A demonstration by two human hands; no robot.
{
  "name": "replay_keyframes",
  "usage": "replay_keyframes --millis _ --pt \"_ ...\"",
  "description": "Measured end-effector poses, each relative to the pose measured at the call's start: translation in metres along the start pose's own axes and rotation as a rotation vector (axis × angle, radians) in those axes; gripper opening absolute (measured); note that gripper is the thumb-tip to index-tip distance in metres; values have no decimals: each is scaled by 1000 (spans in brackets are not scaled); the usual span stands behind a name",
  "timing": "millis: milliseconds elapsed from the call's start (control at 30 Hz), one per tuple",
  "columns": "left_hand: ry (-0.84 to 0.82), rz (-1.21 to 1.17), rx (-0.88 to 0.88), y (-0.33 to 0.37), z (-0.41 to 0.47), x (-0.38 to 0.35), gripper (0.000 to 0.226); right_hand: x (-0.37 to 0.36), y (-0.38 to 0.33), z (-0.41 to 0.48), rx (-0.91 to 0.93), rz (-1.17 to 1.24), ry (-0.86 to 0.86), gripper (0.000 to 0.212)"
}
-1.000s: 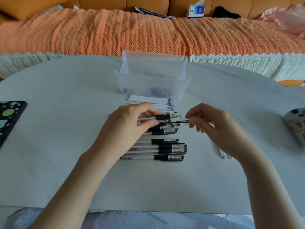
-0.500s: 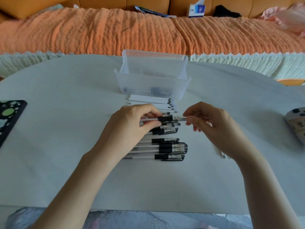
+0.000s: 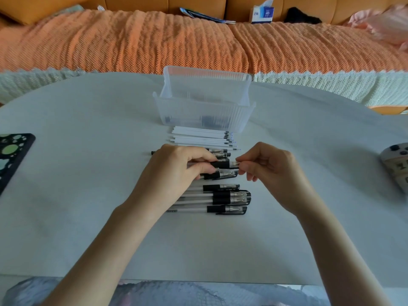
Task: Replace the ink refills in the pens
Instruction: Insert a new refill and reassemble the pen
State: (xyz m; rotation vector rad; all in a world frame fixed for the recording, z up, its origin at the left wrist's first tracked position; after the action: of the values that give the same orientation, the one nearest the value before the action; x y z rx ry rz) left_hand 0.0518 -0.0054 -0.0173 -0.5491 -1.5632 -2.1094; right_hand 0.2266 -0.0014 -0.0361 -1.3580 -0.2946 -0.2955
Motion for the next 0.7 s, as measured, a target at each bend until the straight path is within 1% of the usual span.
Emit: replay_keyframes --millis 133,233,333,400,467,600,700 --pt "-26 -47 44 -3 -2 -2 15 -1 0 -1 9 9 2 18" --pt "-26 -40 31 -3 0 0 13 -2 -2 0 13 23 8 16" --pt "-1 -60 27 -1 6 2 12 3 -3 5 15 44 88 13" --pt "51 1 4 0 11 7 10 13 0 9 -1 47 164 13" --pt "112 85 -22 -2 18 16 11 20 3 11 17 -60 182 12" --pt "148 148 -51 -4 37 25 15 -2 2 6 159 -351 8 6" --pt "139 189 -98 5 57 24 17 -14 4 6 252 -487 -35 5"
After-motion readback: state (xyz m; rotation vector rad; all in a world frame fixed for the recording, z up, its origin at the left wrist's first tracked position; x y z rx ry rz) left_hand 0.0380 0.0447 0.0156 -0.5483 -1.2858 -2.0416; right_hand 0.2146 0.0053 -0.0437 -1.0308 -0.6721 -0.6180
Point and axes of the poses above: each hand's wrist, its own z-axis towards the middle knuckle, its own x-axis out of the back of the hand, y = z × x, the point moved 7 cm from there along z, towards the middle knuckle, and after that the axes turned 10 degrees about y, right-handed, at the moved point
